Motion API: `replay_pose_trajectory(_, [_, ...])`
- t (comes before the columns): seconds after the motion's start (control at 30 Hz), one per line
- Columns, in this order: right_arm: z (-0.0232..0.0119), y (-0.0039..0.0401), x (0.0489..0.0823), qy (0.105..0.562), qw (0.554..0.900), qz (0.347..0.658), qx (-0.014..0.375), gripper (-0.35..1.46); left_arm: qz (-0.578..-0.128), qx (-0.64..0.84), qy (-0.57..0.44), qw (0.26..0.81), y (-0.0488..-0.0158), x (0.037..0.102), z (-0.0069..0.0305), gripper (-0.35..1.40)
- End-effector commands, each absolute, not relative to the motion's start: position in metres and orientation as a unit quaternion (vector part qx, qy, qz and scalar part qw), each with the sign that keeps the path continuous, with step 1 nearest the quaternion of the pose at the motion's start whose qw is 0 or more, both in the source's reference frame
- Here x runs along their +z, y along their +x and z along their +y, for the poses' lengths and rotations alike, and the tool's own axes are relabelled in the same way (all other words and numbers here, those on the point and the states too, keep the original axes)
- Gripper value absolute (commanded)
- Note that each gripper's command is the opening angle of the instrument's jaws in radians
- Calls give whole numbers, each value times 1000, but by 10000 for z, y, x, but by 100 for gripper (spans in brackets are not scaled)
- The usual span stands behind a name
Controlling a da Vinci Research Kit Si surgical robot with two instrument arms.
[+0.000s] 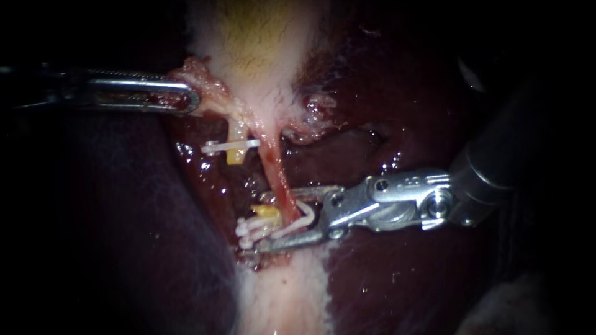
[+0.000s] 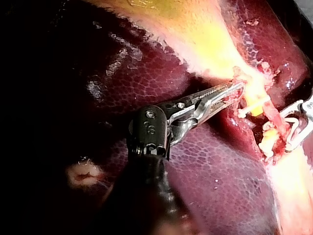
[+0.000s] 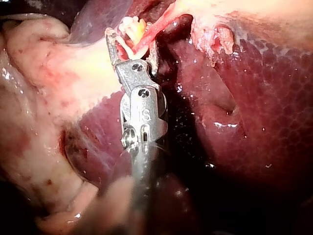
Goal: Clipping first clip right tube
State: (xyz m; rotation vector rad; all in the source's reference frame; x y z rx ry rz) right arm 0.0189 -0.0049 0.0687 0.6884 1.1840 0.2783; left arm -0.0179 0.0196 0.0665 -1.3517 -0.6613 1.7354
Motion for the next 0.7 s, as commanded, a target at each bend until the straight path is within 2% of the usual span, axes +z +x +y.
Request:
replay_pose_trajectory(0.03, [-50,189,684,321,762,548,130,46,-263,689,-537,410,-179,665,196,-35])
replay_pose_trajectory(0.33, [-65,192,667,339,747,555,139,45,-263,689,-537,410,-179,665,196,-35])
replay_pose_trajectory(0.7, [-84,193,649,374,732,556,125,44,-263,689,-537,410,-178,666,196,-35])
